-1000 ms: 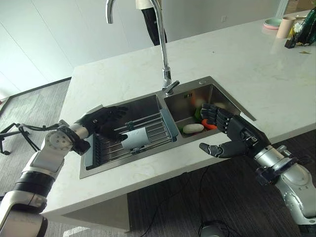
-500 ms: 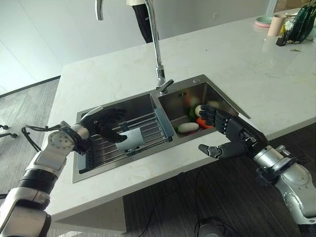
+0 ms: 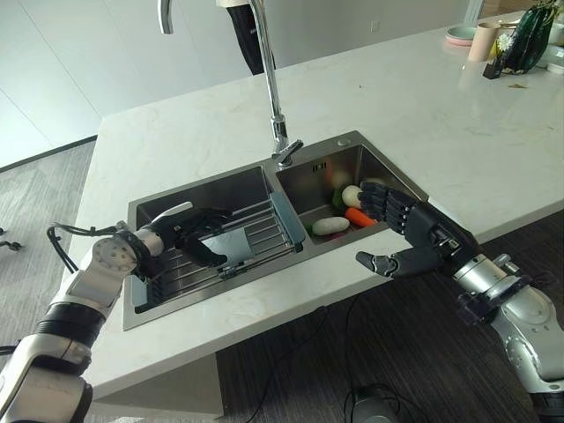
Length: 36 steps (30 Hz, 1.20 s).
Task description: Place the dishes in the dishwasher.
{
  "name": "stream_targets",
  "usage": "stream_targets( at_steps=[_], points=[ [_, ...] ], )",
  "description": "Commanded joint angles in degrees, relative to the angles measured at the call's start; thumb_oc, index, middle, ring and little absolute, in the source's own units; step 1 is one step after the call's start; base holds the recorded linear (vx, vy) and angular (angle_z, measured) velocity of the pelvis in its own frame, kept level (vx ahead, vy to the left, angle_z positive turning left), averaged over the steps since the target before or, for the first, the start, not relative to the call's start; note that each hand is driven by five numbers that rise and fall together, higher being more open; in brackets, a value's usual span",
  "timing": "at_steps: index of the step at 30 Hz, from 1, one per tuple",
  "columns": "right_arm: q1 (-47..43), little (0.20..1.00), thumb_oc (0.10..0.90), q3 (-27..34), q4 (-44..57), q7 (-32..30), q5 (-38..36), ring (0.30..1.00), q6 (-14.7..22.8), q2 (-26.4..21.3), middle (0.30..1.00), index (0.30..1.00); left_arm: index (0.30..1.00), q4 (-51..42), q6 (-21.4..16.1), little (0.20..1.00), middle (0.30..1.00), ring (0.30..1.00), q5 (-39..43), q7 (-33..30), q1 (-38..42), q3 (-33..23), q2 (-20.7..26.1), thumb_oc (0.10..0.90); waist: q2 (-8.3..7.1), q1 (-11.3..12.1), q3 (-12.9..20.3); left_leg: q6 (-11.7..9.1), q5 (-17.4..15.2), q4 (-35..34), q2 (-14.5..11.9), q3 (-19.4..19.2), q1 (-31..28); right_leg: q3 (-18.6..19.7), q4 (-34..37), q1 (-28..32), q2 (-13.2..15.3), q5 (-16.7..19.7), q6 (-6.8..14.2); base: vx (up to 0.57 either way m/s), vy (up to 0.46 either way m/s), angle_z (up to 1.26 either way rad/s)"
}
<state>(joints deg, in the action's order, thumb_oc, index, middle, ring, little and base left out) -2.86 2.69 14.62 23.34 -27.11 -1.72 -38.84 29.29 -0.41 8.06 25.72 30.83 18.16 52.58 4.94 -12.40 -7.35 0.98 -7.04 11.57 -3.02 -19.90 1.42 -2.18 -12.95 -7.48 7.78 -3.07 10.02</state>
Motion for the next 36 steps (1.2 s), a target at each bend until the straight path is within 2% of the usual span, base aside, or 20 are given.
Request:
stream_targets(
  at_steps=[1,21,25,36],
  points=[
    [-7.26,0.9,0.8,2.43,3.05,-0.6,-1.44,0.9,6.28,-1.59,0.9,0.9,0.9,1.27,-2.98,0.9,0.9,0.9,-1.34,-0.9,9.95,-3.51,2.01,0.8,1.51,0.51,3.64,0.26,-9.6,5.62,0.69,1.55,-1.39,-0.48,-4.24,0.12,-3.47,-5.82,-1.93,0.0,0.0,0.0],
    [-7.87,0.9,0.8,2.37,2.59,0.05,-1.61,0.9,6.55,-1.83,0.9,0.9,0.9,3.6,-2.79,0.9,0.9,0.9,-5.75,-2.53,10.64,-3.38,3.26,0.8,1.37,0.57,3.25,0.32,-9.27,5.62,0.77,1.36,-1.06,-0.51,-4.24,-0.07,-3.54,-5.74,-2.03,0.0,0.0,0.0],
    [-8.48,0.9,0.8,2.09,2.51,-0.17,-1.49,0.9,6.27,-1.81,0.9,0.9,0.9,4.33,-2.85,0.9,0.9,0.9,-9.81,-3.26,11.39,-2.85,3.48,0.8,1.17,0.67,3.03,0.37,-9.18,5.62,0.75,1.45,-0.93,-0.54,-4.24,-0.13,-3.56,-5.68,-2.07,0.0,0.0,0.0],
    [-8.9,0.9,0.8,1.72,2.41,-0.35,-1.4,0.9,6.46,-1.67,0.9,0.9,0.9,3.89,-2.32,0.9,0.9,0.9,-10.72,-3.71,12.24,-2.18,3.93,0.8,1.07,0.73,2.7,0.45,-9.1,5.62,0.74,1.32,-0.82,-0.53,-4.24,-0.17,-3.67,-5.59,-2.09,0.0,0.0,0.0]
  ],
)
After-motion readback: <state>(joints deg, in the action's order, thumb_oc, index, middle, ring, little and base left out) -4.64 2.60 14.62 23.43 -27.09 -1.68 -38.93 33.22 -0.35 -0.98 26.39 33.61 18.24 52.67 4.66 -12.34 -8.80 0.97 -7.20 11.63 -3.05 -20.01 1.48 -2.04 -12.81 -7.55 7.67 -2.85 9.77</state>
